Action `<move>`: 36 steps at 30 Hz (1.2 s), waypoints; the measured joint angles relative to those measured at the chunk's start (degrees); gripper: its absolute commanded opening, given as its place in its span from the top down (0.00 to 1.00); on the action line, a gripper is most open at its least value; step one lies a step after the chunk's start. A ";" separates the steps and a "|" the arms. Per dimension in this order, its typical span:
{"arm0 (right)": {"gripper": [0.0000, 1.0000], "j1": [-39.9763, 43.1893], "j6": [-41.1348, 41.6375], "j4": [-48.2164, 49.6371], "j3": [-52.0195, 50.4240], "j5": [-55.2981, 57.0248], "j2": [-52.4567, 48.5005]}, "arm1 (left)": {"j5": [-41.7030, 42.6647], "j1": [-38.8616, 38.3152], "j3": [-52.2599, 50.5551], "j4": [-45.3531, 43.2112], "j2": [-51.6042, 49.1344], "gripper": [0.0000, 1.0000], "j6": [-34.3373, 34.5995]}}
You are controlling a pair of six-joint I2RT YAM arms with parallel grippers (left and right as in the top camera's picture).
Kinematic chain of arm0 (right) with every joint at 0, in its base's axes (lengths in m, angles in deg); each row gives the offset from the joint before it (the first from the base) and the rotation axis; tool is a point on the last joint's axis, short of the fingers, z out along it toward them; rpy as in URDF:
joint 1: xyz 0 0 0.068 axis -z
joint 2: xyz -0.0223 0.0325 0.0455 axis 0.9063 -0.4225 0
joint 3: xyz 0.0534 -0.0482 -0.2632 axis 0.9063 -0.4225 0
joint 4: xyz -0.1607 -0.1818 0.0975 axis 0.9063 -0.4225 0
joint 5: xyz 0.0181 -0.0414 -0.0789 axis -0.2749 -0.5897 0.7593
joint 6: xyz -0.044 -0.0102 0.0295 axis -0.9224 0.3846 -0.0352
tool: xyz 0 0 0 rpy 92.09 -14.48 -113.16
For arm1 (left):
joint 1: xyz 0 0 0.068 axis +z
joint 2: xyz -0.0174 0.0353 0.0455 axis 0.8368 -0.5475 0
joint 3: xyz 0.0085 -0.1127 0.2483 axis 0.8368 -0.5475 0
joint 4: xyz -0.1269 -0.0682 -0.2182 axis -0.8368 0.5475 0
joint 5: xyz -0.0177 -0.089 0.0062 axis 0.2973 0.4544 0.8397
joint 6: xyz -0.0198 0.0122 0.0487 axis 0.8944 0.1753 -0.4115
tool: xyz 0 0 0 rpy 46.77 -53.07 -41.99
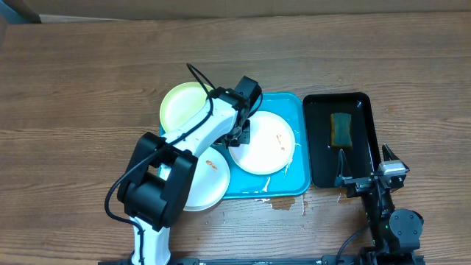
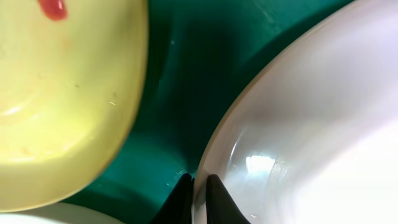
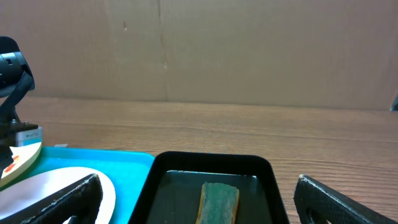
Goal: Clean dirty plates on tray and stack at the side
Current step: 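Tilt the white plate up with the left gripper, holding it, then reach the right gripper into the black tray and grasp the sponge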
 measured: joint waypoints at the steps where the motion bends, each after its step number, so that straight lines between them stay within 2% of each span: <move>1: 0.00 -0.02 -0.02 0.00 0.02 0.04 0.00 | 0.00 0.07 0.00 -0.04 0.00 0.89 -0.02; 4: 0.00 -0.02 0.00 0.02 0.02 0.04 0.00 | -0.42 0.28 0.00 -0.09 0.00 0.80 -0.31; 6: 0.00 -0.02 -0.02 0.00 0.02 0.02 0.00 | -0.57 0.28 0.00 -0.09 0.00 0.79 -0.35; 9: 0.00 0.00 -0.02 0.22 0.02 0.02 0.00 | -0.81 0.33 0.00 -0.09 0.00 0.83 -0.37; 13: 0.00 0.00 -0.02 0.39 0.02 -0.28 0.00 | -0.81 0.33 0.00 -0.09 0.00 0.96 -0.39; 20: 0.00 -0.02 2.21 0.98 0.02 -1.66 0.00 | -0.74 0.31 0.02 -0.09 0.00 0.96 -0.63; 24: 0.00 -0.02 6.40 -2.71 1.62 -1.68 -0.02 | -0.72 0.31 0.02 -0.09 0.00 0.96 -0.66; 29: 0.00 -0.02 8.61 -10.97 11.19 -1.60 -2.27 | -0.55 0.33 0.02 -0.09 0.00 0.96 -0.68; 33: 0.00 0.00 9.33 -20.41 23.34 -0.83 -11.32 | -0.15 0.42 0.02 -0.13 0.00 0.96 -0.85; 36: 0.00 0.00 9.60 -28.68 33.68 -0.55 -23.21 | 0.09 0.42 0.02 -0.35 0.00 0.96 -0.87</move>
